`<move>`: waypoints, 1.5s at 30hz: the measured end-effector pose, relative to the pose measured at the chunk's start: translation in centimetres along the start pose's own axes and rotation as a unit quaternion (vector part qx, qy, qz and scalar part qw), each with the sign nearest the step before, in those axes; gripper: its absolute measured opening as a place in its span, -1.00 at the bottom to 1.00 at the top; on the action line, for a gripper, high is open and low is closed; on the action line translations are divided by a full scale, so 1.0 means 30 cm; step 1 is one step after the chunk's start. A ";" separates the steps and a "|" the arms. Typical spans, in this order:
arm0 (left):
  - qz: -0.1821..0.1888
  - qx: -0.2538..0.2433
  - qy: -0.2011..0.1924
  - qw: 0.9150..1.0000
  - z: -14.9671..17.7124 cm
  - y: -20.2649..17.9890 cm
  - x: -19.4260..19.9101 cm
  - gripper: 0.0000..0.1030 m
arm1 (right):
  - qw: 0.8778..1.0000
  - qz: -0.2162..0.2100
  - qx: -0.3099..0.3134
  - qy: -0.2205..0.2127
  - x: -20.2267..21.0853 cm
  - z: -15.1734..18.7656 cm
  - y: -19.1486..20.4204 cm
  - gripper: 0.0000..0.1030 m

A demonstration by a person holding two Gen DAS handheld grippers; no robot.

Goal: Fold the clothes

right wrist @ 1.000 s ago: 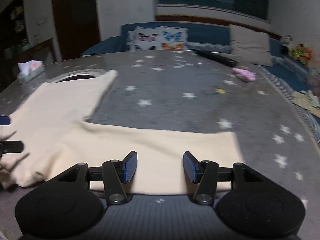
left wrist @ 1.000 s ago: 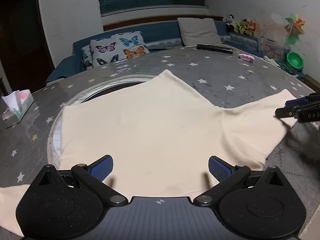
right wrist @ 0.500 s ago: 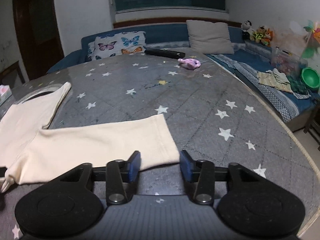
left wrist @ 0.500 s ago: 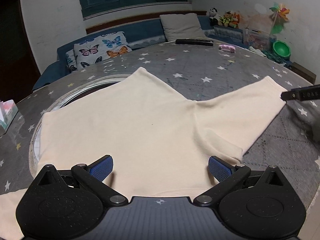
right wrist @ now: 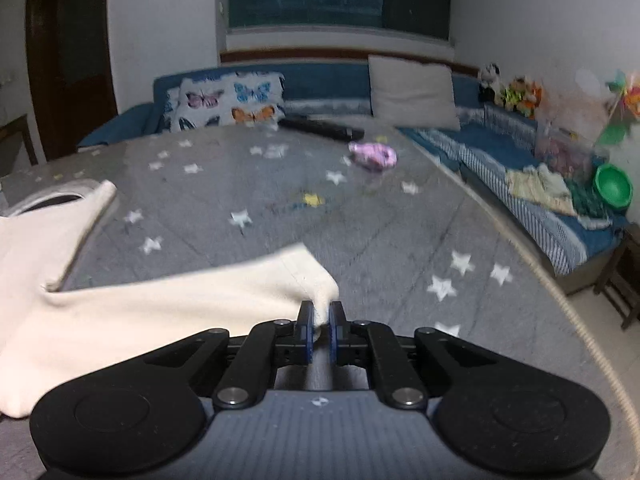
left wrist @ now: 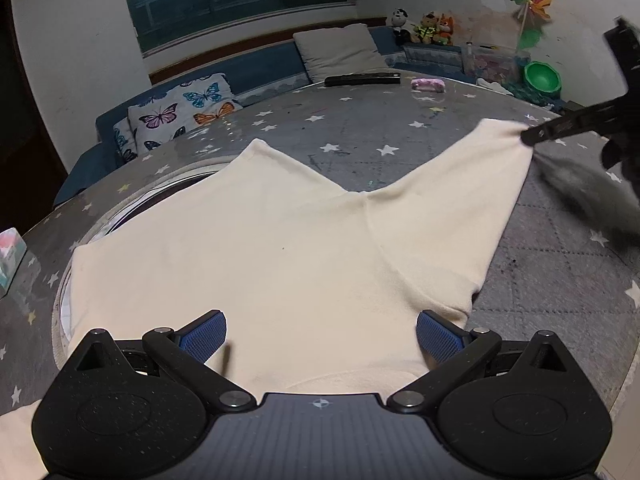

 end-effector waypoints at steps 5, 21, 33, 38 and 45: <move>-0.008 -0.002 -0.009 1.000 -0.023 0.013 0.012 1.00 | 1.000 -0.014 -0.022 0.005 -0.008 0.004 -0.012 -0.76; -0.009 0.005 0.002 1.000 -0.039 0.019 -0.041 1.00 | 0.997 -0.045 -0.069 -0.008 0.007 -0.051 -0.035 -0.91; 0.000 0.022 -0.018 1.000 0.001 0.056 0.020 1.00 | 0.985 -0.155 -0.039 -0.070 0.282 -0.323 0.158 -0.92; -0.015 0.057 -0.035 0.998 0.060 0.145 0.107 1.00 | 0.971 -0.224 0.021 -0.086 0.395 -0.375 0.395 -0.92; -0.059 0.123 -0.045 0.990 0.193 0.308 0.237 1.00 | 0.941 -0.315 0.108 -0.064 0.454 -0.302 0.767 -0.92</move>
Point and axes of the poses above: each gripper's, at about its wrist camera, not at the fingertips, and x roughly against the way its jaws point, y to its left, z to its underside, the point moved 3 cm from there along -x, roughly the way its jaws point, and after that the axes turned 5 degrees about z, right-handed, at the moved point
